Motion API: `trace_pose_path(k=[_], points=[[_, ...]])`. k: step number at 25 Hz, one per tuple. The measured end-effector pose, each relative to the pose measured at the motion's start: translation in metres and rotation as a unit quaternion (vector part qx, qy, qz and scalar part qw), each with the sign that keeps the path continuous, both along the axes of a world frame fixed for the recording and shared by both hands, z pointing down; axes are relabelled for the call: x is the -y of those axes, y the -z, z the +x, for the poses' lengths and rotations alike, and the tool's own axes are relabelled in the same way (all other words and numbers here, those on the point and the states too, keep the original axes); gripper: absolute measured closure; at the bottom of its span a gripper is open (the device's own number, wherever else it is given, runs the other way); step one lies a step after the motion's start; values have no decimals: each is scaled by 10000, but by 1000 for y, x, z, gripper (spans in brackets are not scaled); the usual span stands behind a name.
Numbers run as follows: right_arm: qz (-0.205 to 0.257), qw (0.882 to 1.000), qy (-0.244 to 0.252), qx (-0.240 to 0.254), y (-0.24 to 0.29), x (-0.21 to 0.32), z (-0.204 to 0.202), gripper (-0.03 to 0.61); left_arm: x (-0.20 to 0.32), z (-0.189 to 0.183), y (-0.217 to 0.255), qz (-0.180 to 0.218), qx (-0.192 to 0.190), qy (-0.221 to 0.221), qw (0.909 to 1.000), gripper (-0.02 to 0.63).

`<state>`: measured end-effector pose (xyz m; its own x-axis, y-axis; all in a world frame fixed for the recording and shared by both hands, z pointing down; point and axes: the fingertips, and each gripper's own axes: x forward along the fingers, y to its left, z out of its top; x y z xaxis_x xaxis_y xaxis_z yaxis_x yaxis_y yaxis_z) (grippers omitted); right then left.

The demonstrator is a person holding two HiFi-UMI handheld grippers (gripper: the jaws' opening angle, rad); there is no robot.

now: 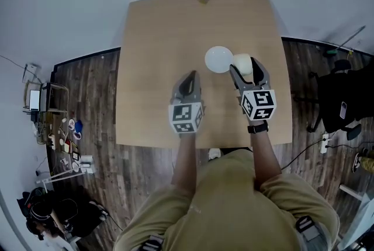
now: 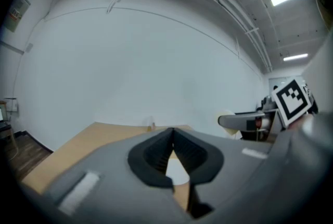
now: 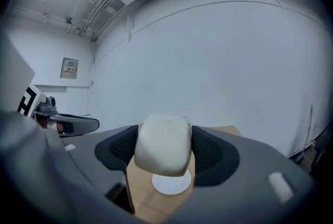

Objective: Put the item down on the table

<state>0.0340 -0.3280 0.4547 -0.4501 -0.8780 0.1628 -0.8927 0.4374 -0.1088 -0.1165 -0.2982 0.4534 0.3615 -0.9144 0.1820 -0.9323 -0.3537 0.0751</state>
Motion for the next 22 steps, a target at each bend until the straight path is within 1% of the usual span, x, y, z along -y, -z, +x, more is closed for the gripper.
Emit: trace_pose_path(k=[11, 18, 22], points=[[-600, 9970, 389, -312, -73, 65, -33, 255, 62, -1, -64, -654, -44, 69, 9978, 612], [-1095, 9920, 485, -391, -142, 100, -46, 255, 92, -2, -120, -1129, -102, 93, 9935, 612], [-1242, 9894, 517, -555, -176, 118, -53, 256, 104, -3, -150, -1381, -114, 79, 9903, 612]])
